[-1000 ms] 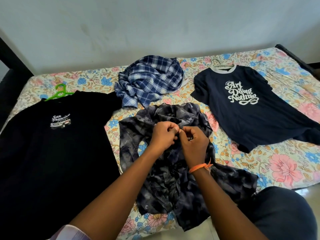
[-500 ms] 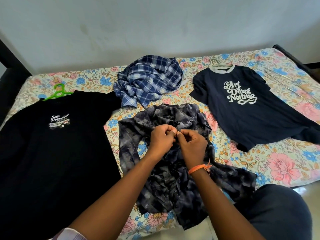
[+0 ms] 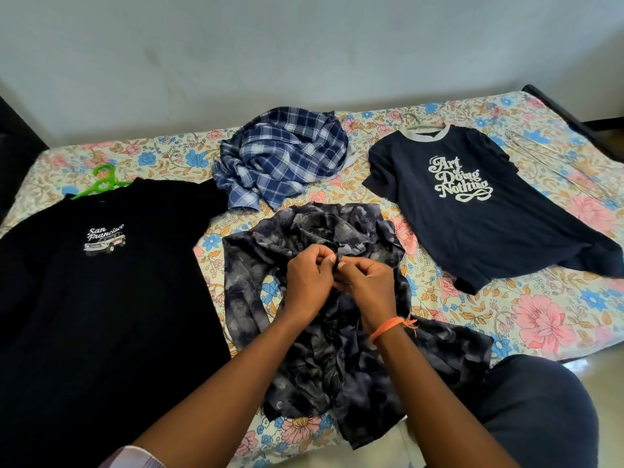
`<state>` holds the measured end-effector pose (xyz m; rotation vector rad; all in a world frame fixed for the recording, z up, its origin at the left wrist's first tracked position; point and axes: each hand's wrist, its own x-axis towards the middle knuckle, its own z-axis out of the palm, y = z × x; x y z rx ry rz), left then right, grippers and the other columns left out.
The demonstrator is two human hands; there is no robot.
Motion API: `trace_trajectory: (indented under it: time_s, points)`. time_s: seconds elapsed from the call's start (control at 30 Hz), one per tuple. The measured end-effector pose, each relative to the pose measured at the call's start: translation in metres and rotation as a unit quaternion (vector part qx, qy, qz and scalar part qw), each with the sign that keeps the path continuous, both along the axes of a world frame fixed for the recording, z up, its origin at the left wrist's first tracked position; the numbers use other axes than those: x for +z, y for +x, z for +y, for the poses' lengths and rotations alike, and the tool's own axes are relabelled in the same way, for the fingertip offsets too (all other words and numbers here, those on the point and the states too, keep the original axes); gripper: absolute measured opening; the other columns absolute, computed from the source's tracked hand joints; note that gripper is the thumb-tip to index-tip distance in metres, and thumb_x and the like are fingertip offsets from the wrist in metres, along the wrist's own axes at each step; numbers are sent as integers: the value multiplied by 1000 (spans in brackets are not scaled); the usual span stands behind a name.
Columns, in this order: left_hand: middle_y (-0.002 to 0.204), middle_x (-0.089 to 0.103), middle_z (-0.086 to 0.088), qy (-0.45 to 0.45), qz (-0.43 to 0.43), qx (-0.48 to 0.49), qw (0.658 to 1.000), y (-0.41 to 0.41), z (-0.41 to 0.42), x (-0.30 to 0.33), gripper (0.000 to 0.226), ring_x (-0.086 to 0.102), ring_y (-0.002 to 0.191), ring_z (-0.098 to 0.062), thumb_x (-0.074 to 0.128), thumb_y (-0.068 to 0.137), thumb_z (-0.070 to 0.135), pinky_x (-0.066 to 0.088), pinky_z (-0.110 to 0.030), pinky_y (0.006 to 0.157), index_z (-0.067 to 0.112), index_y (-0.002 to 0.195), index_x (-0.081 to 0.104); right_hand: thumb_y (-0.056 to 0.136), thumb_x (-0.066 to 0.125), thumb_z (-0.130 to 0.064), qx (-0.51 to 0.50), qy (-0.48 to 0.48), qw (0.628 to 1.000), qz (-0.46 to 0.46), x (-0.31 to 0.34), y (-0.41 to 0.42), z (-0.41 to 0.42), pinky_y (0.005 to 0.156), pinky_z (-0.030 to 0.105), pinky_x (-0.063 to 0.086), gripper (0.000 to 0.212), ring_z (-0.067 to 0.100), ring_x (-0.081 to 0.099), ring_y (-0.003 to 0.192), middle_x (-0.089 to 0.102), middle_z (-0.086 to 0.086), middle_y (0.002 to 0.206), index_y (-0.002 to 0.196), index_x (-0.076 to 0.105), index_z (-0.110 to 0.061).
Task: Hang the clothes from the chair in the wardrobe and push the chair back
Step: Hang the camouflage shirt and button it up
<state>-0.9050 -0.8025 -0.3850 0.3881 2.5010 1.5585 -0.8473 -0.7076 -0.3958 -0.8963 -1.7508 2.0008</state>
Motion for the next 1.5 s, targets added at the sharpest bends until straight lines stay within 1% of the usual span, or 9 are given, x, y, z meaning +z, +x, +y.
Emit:
trace_trajectory:
  time_s: [0.27,0.37,0.47,0.6,0.73,0.9,1.13,1.33,1.5]
  points:
    - [78,70,4,8,-42,-12,999,0,1,-3,11,64,66,-1,63,92,14,46,-9,56,14,87,73,84,73,1,24,19,999,26,-4,9,10,70,39,62,3,33,74,76,74,16,79,87,75,1]
    - [81,73,1,14,-92,-22,995,-4,-1,-7,12,71,74,-15,64,92,14,60,-28,68,13,89,76,83,74,0,36,46,998,19,-4,11,11,67,38,62,0,31,74,70,74,15,75,83,74,0]
    - [80,75,-5,39,-126,-19,991,-7,-3,-6,13,74,73,-22,65,91,12,63,-42,67,10,88,77,83,74,-1,22,100,995,12,-7,9,8,65,38,62,2,25,74,67,74,11,73,82,75,-1]
    - [77,75,-7,64,-154,-53,985,-9,-6,1,12,74,72,-21,71,87,15,63,-39,67,7,81,78,83,77,-6,8,199,980,5,-15,6,7,61,37,62,3,17,72,66,73,5,73,80,75,-5]
    - [83,75,-12,22,-140,-86,986,-16,-7,-1,12,74,71,-20,73,88,16,63,-36,68,5,92,78,82,77,-10,6,232,973,-4,-24,5,9,62,41,61,4,17,72,66,72,0,73,79,75,-11]
    - [68,70,-2,-52,-73,-100,991,-20,-7,-4,15,71,58,-14,64,96,16,61,-27,63,8,93,76,80,80,-6,-4,151,988,8,-20,7,3,64,38,62,5,20,73,64,74,6,72,83,76,-5]
    - [72,65,4,-66,-88,-77,991,-16,-3,-21,16,68,75,-23,60,96,19,58,-44,75,18,82,68,81,78,-5,0,-90,996,-1,-19,10,4,72,37,61,12,30,72,76,74,18,82,91,74,2]
    - [91,68,-4,49,-235,-59,969,-11,-3,-26,11,66,91,-23,58,98,16,58,-46,86,18,93,68,82,74,2,4,-154,988,5,-25,10,7,70,30,60,15,23,70,79,71,13,83,96,68,-1]
    - [80,66,2,88,-363,-38,927,-15,-12,-22,11,58,73,-10,59,99,20,43,-22,56,20,92,67,84,70,6,38,-163,986,10,-23,7,6,70,28,59,13,18,69,77,70,12,81,92,65,-3]
